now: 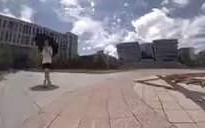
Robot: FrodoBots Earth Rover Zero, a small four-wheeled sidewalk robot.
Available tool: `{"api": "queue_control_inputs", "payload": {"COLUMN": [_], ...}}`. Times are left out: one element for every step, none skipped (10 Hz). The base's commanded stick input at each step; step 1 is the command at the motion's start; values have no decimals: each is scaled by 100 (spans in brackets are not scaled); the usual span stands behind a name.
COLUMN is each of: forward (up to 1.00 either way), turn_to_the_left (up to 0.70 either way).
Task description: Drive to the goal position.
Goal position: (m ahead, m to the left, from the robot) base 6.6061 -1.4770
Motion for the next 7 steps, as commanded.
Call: {"api": "queue_control_inputs", "payload": {"forward": [70, 70, 70, 70, 70, 70, 70], "turn_to_the_left": [11, 14, 4, 0, 2, 5, 13]}}
